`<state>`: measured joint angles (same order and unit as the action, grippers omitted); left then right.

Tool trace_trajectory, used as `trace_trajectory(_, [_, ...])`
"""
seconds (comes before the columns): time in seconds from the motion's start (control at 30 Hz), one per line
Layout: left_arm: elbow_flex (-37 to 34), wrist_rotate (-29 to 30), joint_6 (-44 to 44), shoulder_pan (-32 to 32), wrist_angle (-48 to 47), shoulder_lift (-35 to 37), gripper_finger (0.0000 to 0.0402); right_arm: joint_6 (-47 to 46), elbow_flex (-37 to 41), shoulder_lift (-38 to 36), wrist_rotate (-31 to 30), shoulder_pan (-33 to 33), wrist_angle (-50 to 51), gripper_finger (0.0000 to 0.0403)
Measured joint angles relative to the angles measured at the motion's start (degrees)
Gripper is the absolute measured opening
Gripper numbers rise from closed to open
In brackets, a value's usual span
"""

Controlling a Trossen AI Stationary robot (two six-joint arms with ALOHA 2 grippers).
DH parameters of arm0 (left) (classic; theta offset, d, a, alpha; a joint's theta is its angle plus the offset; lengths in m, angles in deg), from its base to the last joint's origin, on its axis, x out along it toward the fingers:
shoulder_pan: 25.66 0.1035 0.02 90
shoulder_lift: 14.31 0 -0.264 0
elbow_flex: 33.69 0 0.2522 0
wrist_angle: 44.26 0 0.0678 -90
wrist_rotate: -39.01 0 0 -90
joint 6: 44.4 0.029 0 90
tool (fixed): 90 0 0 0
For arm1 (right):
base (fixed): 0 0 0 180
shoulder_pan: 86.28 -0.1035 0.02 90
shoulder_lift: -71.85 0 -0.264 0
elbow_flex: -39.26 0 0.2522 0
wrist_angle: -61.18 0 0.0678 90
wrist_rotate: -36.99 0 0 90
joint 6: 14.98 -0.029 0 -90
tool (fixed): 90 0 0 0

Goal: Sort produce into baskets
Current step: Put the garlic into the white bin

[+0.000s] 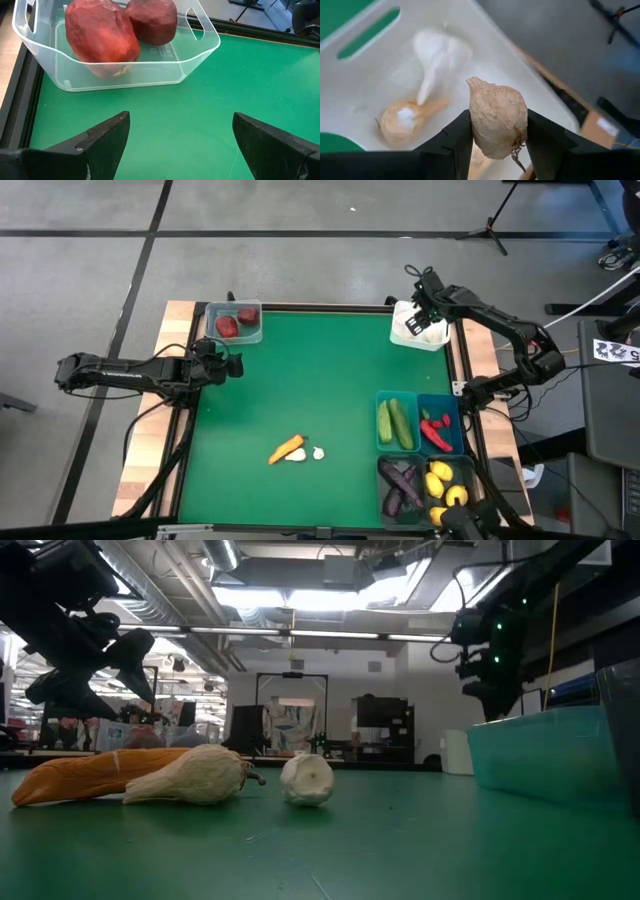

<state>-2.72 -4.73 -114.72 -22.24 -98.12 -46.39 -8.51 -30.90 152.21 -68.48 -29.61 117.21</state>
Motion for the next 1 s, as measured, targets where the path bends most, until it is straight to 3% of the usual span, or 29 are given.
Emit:
trace_trajectory(0.33, [0.0,0.0,0.0,0.0,0.0,0.0,0.0345,0.2,5.7,0.0,1.8,0.0,-3.1,0.0168])
trace_trajectory(0.7, [0.0,0.0,-0.1,0.0,0.0,0.0,0.0345,0.2,5.6,0.0,4.1,0.0,-2.7,0.027])
trace_trajectory(0.83, [0.0,0.0,-0.1,0.0,0.0,0.0,0.0345,-0.1,2.5,0.0,6.0,0.0,0.9,0.0277])
trace_trajectory(1.0, [0.0,0.0,-0.3,0.0,0.0,0.0,0.0345,-1.4,-5.6,0.0,12.5,-0.1,9.3,0.0277])
